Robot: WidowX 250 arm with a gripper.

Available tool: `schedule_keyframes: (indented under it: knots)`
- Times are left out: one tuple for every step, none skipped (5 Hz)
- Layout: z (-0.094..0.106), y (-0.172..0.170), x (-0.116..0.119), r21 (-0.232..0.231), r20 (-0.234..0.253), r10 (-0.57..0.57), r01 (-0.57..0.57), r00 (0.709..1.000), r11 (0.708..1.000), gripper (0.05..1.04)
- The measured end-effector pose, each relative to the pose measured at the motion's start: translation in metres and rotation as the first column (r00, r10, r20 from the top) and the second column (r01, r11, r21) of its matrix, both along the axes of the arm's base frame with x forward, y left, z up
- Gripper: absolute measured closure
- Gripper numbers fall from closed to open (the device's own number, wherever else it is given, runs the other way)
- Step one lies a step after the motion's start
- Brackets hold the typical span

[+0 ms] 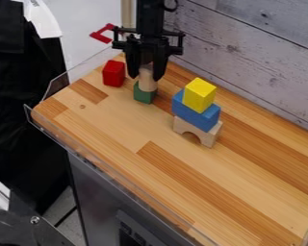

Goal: Put the cylinder on top of the green cube

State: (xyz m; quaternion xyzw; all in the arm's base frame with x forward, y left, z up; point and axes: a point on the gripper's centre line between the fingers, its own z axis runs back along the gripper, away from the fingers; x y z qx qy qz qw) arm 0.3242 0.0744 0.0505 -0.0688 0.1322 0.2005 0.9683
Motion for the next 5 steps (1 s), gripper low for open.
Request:
schedule_keyframes:
  knots:
    - [0.001,0.002,-0.003,-0.003,-0.022,0.008,-0.008,1.0,1.0,0.206]
    - [0.036,0.003,0.003,0.037,0.095,0.022,-0.026,0.995,0.999,0.077]
    - [0.082,0.001,-0.001,0.091,0.216,0.001,-0.021,0.976,0.996,0.083]
    - [0.117,-0.006,-0.008,0.143,0.303,-0.054,0.011,0.951,0.99,0.083]
    - [0.126,-0.023,-0.009,0.174,0.309,-0.138,0.087,0.941,0.981,0.083]
